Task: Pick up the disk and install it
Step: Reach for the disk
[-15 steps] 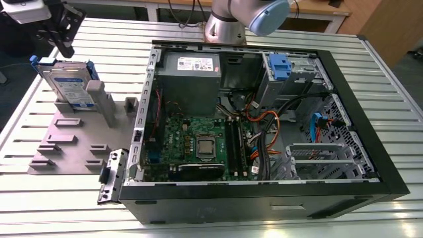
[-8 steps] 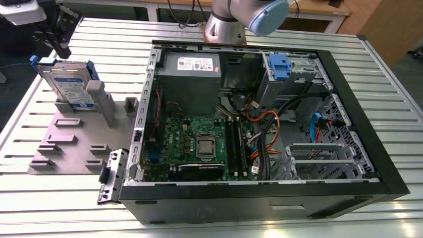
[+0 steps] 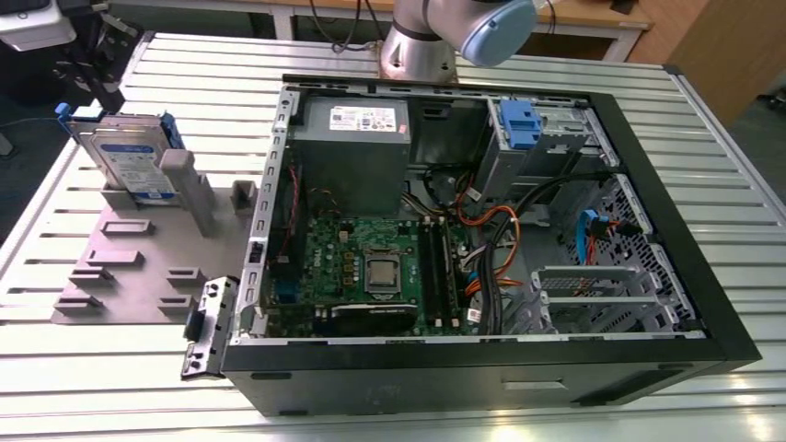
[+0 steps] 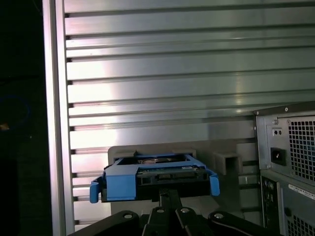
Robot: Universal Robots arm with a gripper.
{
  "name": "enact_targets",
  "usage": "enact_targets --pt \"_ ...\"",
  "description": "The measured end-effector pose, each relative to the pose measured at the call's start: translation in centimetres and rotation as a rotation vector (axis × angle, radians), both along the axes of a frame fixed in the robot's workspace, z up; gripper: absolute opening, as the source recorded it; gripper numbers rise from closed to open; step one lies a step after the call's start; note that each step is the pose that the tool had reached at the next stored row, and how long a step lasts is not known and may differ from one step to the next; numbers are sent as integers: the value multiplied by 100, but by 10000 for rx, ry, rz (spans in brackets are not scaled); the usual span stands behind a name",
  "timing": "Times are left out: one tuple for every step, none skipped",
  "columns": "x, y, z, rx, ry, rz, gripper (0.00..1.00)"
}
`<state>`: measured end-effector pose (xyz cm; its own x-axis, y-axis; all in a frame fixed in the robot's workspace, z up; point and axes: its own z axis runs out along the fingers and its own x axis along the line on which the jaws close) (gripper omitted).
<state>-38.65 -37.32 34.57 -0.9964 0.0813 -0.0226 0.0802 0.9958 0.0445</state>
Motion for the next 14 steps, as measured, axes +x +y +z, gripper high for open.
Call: enact_targets --pt "-7 0 -4 -1 5 0 11" --pt "-10 0 -8 0 4 1 11" --pt "-10 0 -8 -1 5 1 11" --pt "-10 0 -8 -1 6 1 11" --pt "-11 0 -8 -1 6 0 11" --pt "-12 0 -8 -1 5 0 11" --pt "-12 0 -9 -1 5 0 11" --pt "-12 0 -9 0 5 0 11" --pt "-13 0 -9 -1 5 0 11" --pt "-13 0 -10 -2 16 1 11" --pt "-14 1 -11 -9 50 -1 11" --pt "-14 1 -12 -12 77 -1 11" --pt "-14 0 -12 -15 85 -1 11" --pt "-14 0 -11 -15 89 -1 11"
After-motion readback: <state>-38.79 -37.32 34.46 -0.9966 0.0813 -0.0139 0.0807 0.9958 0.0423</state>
